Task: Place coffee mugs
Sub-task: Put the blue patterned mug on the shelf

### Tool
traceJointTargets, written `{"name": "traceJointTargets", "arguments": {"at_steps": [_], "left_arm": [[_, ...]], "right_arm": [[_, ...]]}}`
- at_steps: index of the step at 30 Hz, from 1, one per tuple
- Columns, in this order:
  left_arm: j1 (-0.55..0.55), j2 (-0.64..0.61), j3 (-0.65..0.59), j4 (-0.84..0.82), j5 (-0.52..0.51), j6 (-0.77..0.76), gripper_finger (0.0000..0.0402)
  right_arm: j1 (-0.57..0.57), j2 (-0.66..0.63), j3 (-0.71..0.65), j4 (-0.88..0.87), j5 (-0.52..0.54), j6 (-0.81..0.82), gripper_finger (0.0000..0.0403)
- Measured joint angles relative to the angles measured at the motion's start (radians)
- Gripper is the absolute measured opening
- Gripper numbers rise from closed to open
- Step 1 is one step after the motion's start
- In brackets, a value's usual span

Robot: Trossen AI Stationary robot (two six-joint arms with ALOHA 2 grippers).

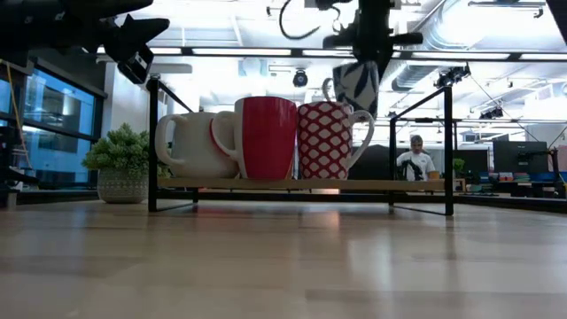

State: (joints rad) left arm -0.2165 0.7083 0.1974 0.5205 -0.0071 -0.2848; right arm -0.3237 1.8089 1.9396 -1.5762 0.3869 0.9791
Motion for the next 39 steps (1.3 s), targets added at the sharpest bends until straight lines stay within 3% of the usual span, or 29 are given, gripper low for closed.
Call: {"name": "traceJointTargets", "arguments": {"at_steps": [21,39], "left_arm": [[0.0,-0.003,0.0,-0.005,0.027,0.0,0.0129],[0.0,-0.003,0.0,-0.008,0.027,0.033,0.0129]], "right_arm": [[-0.017,-0.016,-0.055,0.007,0.118,0.016,0.0],[0.011,-0.015,-0.299,0.106,-0.004,0.021,0.0]]}}
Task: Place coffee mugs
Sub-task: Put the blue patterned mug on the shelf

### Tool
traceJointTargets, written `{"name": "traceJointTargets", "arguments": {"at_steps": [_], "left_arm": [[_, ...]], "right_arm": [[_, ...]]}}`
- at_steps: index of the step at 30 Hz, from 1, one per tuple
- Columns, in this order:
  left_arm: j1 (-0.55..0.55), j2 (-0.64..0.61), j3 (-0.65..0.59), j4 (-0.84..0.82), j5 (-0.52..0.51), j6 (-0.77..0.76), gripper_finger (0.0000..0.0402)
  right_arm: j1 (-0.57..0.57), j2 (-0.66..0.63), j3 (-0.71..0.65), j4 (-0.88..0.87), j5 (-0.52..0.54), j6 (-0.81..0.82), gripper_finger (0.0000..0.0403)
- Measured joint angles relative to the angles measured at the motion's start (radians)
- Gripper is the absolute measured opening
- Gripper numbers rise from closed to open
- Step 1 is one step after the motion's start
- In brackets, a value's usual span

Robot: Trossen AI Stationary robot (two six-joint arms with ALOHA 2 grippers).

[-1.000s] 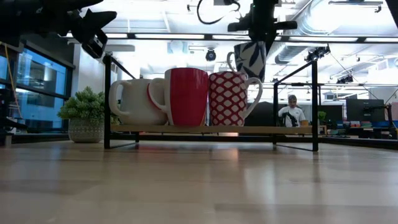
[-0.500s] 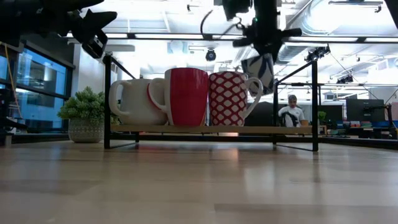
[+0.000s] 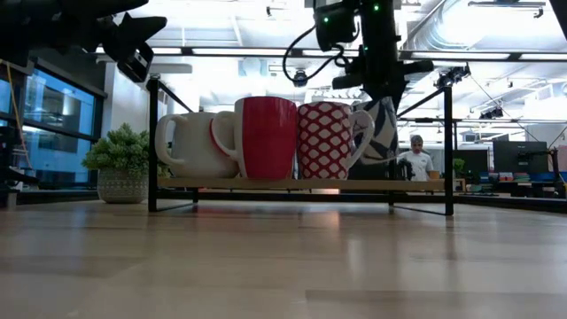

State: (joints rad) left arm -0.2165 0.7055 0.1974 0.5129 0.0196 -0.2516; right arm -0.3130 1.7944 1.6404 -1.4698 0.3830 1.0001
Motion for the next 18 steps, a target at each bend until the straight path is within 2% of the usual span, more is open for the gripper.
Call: {"name": "traceJointTargets", "arguments": {"at_steps": [8,18], "left_arm": [[0.0,0.0,0.0,0.0,0.0,-0.002,0.0129],[0.0,0.0,0.0,0.0,0.0,-0.008,0.0129]], "right_arm": [[0.02,-0.001,-0.022,0.003,-0.039,0.07,0.0],[0.019,-0.001,-0.022,0.001,0.014,0.121,0.0]]}}
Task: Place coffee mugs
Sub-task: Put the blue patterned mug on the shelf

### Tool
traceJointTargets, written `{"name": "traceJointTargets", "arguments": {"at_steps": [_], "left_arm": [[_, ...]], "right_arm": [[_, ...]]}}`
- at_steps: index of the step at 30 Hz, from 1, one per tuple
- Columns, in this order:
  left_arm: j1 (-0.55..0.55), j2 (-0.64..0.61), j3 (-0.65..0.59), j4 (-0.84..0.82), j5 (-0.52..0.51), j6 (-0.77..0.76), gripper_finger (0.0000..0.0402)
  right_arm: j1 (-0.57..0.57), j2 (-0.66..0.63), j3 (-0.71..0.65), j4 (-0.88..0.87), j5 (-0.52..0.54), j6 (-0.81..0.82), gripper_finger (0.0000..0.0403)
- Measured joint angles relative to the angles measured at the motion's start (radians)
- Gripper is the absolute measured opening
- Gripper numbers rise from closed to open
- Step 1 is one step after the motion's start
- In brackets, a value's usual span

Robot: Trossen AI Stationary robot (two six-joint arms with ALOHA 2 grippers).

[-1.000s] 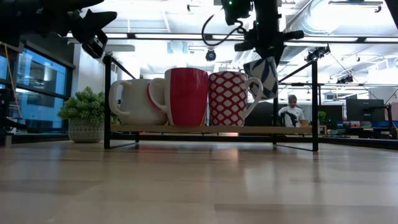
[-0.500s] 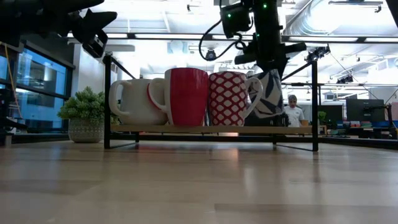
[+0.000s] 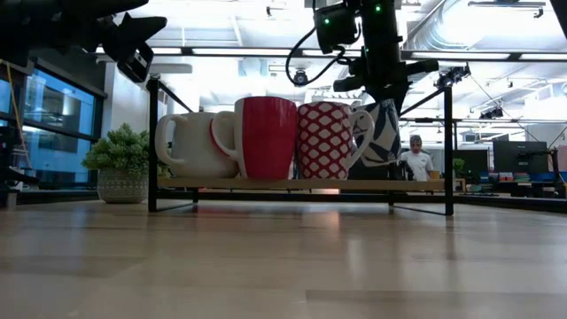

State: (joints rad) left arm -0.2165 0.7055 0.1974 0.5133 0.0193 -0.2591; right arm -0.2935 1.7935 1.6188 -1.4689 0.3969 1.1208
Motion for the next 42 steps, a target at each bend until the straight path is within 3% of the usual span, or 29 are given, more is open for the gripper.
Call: {"name": "traceJointTargets", "arguments": {"at_steps": [42], "left_arm": [[0.0,0.0,0.0,0.0,0.003,-0.001,0.0129]], "right_arm": [[0.0,0.0,0.001,-0.015,-0.015,0.123,0.0]]}}
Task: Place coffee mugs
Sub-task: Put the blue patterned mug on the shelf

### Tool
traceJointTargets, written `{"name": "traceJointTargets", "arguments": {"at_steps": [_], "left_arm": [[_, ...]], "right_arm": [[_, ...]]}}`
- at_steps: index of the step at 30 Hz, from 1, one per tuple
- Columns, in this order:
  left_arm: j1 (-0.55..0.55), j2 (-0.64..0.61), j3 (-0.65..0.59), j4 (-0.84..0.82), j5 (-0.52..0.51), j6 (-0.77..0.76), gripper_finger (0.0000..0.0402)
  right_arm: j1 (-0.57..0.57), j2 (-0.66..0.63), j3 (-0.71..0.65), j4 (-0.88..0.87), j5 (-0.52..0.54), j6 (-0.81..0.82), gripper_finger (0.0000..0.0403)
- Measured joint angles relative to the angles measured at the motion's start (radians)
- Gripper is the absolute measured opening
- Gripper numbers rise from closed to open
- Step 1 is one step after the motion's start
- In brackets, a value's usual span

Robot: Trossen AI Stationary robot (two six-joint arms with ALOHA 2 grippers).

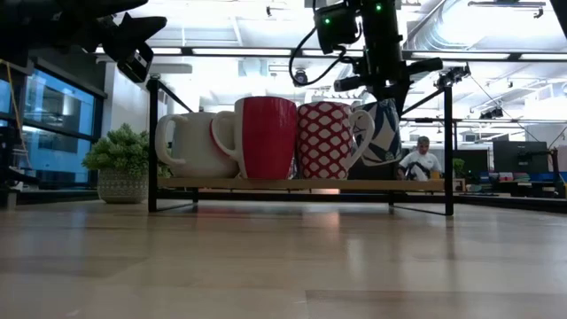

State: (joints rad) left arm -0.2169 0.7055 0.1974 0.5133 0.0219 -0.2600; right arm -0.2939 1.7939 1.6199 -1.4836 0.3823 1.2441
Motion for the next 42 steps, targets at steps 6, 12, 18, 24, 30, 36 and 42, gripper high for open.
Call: {"name": "traceJointTargets", "arguments": {"at_steps": [6,12,18,24,30,36,42], "left_arm": [[0.0,0.0,0.0,0.0,0.0,0.0,0.0129],[0.0,0.0,0.0,0.0,0.001,0.0,0.0129],[0.0,0.0,0.0,0.0,0.001,0.001,0.0129],[0.0,0.0,0.0,0.001,0.001,0.002,0.0129],[0.0,0.0,0.0,0.001,0.001,0.002,0.0129],[0.0,0.0,0.0,0.002,0.001,0.002,0.0129],[0.0,0.0,0.0,0.002,0.001,0.002,0.0129]], "right_arm": [[0.0,0.0,0.0,0.024,0.01,-0.045,0.0],[0.0,0.0,-0.013,0.023,0.034,0.01,0.0],[0.005,-0.001,-0.124,0.084,-0.015,0.012,0.0],[0.005,-0.002,-0.127,0.134,0.002,0.007,0.0],[-0.01,-0.002,-0.127,0.137,-0.005,0.007,0.0],[-0.016,-0.002,-0.129,0.144,-0.003,0.005,0.0018],[-0.016,-0.002,-0.13,0.151,0.027,0.005,0.0053]]}}
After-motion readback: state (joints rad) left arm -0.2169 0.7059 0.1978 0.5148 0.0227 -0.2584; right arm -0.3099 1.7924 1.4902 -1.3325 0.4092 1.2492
